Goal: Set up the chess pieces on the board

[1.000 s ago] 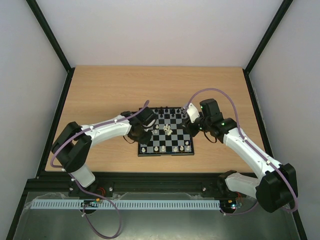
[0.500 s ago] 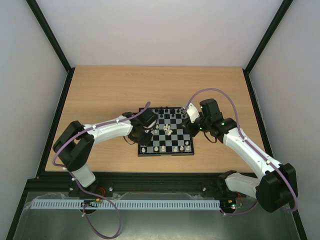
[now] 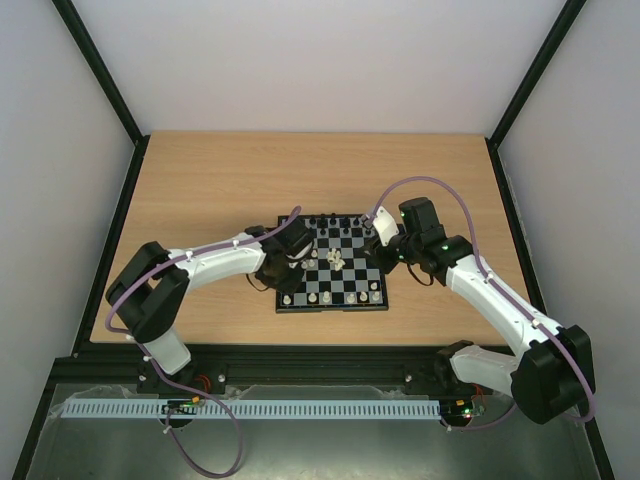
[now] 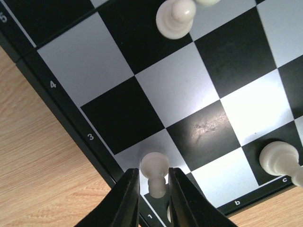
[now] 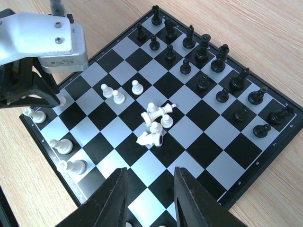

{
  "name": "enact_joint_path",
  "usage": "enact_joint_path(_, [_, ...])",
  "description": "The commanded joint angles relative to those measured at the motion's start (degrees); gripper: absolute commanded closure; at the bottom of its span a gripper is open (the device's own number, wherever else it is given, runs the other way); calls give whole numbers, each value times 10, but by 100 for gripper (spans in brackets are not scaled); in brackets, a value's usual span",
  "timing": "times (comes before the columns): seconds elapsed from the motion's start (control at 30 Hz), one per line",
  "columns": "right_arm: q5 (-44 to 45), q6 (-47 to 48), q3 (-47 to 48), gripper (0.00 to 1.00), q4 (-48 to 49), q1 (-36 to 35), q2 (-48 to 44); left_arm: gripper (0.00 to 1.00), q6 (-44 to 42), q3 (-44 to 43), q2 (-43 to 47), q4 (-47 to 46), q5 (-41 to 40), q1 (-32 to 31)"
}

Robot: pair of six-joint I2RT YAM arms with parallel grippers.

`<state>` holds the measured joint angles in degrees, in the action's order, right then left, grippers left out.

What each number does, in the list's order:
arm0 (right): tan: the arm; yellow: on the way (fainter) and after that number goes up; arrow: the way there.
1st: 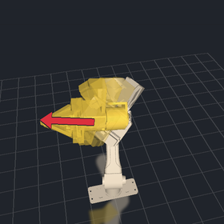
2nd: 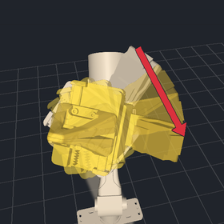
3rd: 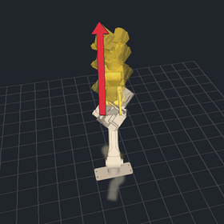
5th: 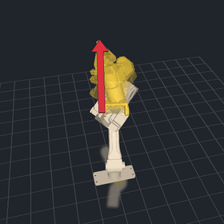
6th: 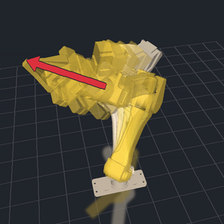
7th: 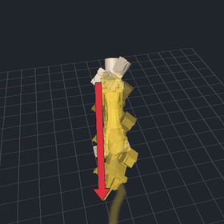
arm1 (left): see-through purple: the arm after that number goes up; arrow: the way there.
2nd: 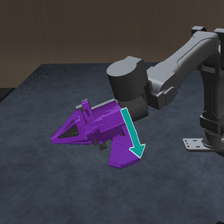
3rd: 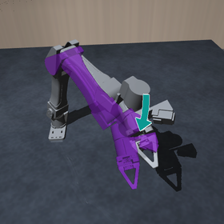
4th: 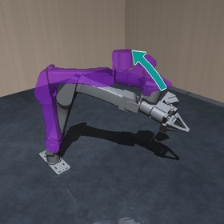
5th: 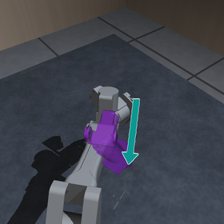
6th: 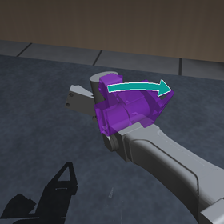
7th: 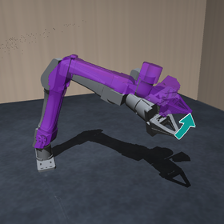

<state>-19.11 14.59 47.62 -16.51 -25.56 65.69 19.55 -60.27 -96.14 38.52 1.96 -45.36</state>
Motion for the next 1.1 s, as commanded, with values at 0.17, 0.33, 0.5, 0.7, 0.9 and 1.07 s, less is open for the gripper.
enact_joint_path(0.17, [-13,6,-5,70,-11,2,4,78,-1,-21,15,23,-24,-2])
enact_joint_path(0.33, [-12,7,-4,70,-11,2,6,70,-9,-59,17,20,-41,-1])
enact_joint_path(0.5, [-10,7,-5,70,-11,2,7,66,-15,-97,-1,-5,-55,5])
enact_joint_path(0.7, [-8,8,-5,70,-12,1,4,69,-25,-130,-48,-27,-46,17])
enact_joint_path(0.9, [-6,9,-6,70,-11,2,5,72,-30,-140,-86,-32,-40,19])
enact_joint_path(1.07, [-7,10,-6,70,-11,2,6,76,-31,-133,-98,-38,-40,21])
